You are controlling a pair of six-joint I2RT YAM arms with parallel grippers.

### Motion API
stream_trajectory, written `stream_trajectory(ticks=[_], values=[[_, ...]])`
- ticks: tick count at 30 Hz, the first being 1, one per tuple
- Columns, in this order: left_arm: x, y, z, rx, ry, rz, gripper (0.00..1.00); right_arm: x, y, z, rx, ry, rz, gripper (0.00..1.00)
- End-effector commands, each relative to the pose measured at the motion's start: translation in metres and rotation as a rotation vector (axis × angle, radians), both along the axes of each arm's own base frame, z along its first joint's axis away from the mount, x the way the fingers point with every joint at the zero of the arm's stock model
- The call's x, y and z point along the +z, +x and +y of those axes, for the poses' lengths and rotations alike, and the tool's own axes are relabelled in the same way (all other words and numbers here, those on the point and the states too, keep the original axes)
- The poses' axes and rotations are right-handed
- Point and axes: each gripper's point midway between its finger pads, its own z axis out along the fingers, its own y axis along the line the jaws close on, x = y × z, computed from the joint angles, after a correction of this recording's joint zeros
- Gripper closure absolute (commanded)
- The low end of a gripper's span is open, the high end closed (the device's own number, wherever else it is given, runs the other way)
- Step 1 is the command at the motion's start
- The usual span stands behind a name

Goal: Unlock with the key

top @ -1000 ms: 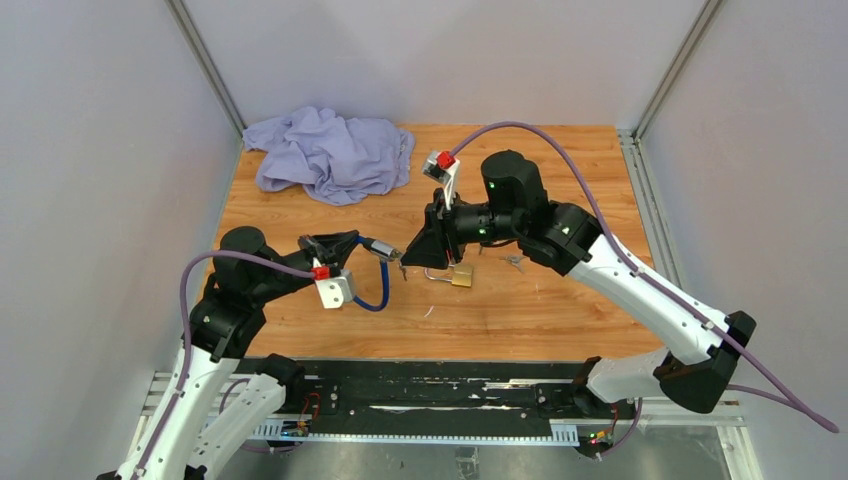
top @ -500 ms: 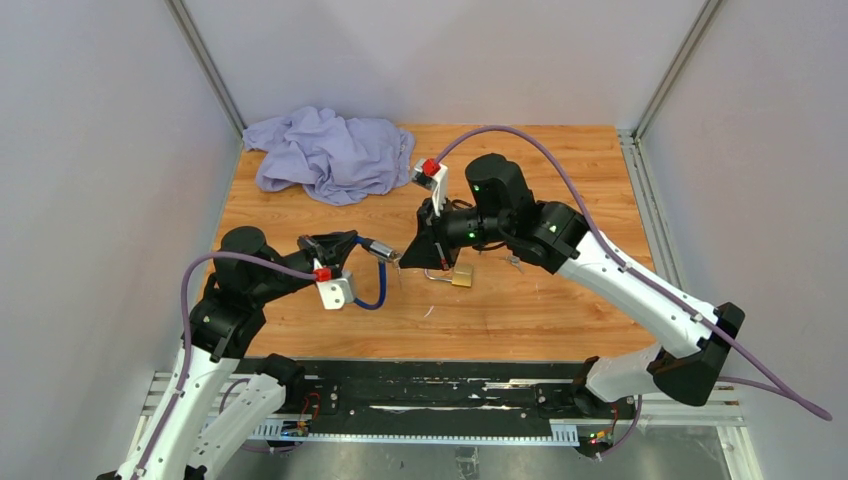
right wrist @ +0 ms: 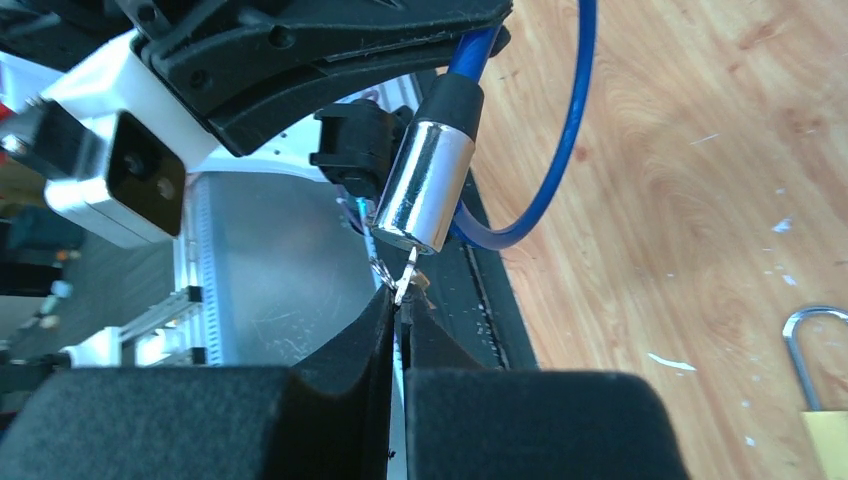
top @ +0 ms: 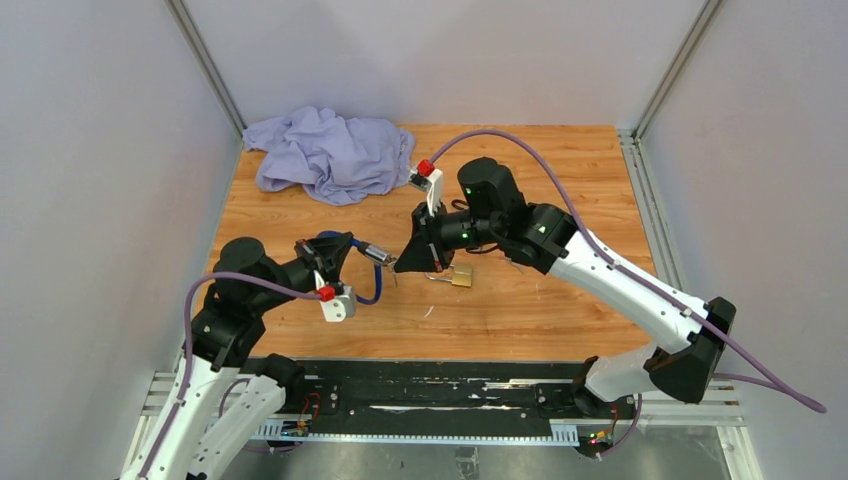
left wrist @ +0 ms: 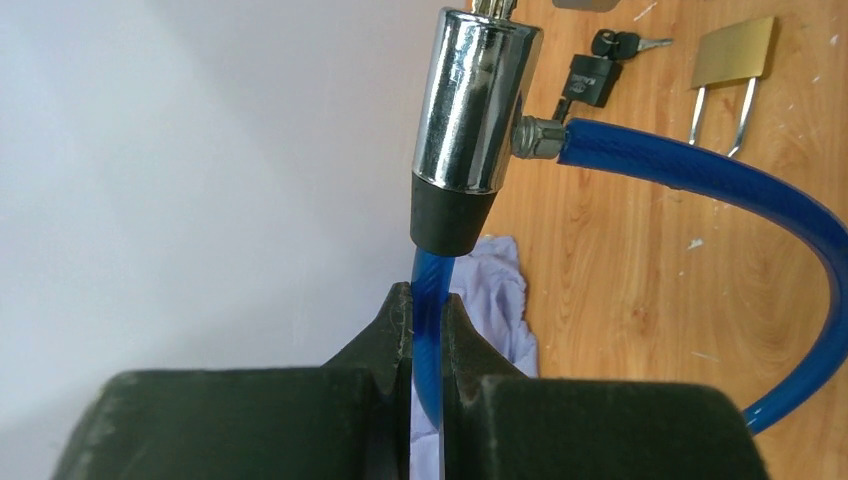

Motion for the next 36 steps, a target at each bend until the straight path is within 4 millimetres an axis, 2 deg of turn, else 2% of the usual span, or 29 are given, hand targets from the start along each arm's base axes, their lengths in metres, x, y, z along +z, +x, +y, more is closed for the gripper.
stream_trajectory(ticks=[1, 5, 12, 18, 23, 26, 27, 29, 31, 33, 34, 36], values=[[0.03, -0.012, -0.008, -0.089, -0.005, -0.246, 1.0, 0.015, -0.005, 0.019, 0.017, 0.129, 0.073, 1.0], [0.03, -0.016, -0.008, -0.107, 0.032, -0.387, 1.0, 0.026, -0.004, 0.019, 0.018, 0.239, 0.18, 1.0], [0.032, -0.024, -0.011, -0.144, 0.093, -0.606, 1.0, 0.043, 0.012, 0.008, -0.021, 0.429, 0.365, 1.0], [0.045, -0.024, -0.011, -0.133, 0.095, -0.74, 1.0, 0.043, 0.017, 0.005, -0.008, 0.513, 0.482, 1.0], [0.054, -0.017, -0.008, -0.097, 0.095, -0.747, 1.0, 0.041, 0.019, 0.004, 0.007, 0.534, 0.542, 1.0], [0.056, -0.008, -0.005, -0.061, 0.05, -0.653, 1.0, 0.036, 0.019, 0.003, 0.009, 0.515, 0.538, 0.99], [0.051, -0.002, -0.004, -0.047, 0.056, -0.594, 1.0, 0.033, 0.021, 0.002, 0.003, 0.498, 0.514, 0.99], [0.049, 0.01, 0.001, -0.001, 0.067, -0.45, 1.0, 0.025, 0.026, -0.004, -0.031, 0.447, 0.465, 0.85], [0.029, 0.026, 0.006, 0.049, 0.101, -0.271, 1.0, 0.01, 0.035, -0.015, -0.111, 0.354, 0.412, 0.66], [0.01, 0.042, 0.01, 0.105, 0.131, -0.114, 1.0, 0.0, 0.045, -0.03, -0.184, 0.285, 0.346, 0.39], [0.001, 0.049, 0.011, 0.126, 0.15, -0.046, 1.0, -0.005, 0.05, -0.038, -0.217, 0.257, 0.321, 0.33], [-0.018, 0.061, 0.013, 0.163, 0.189, 0.08, 1.0, -0.02, 0.063, -0.056, -0.299, 0.183, 0.288, 0.31]])
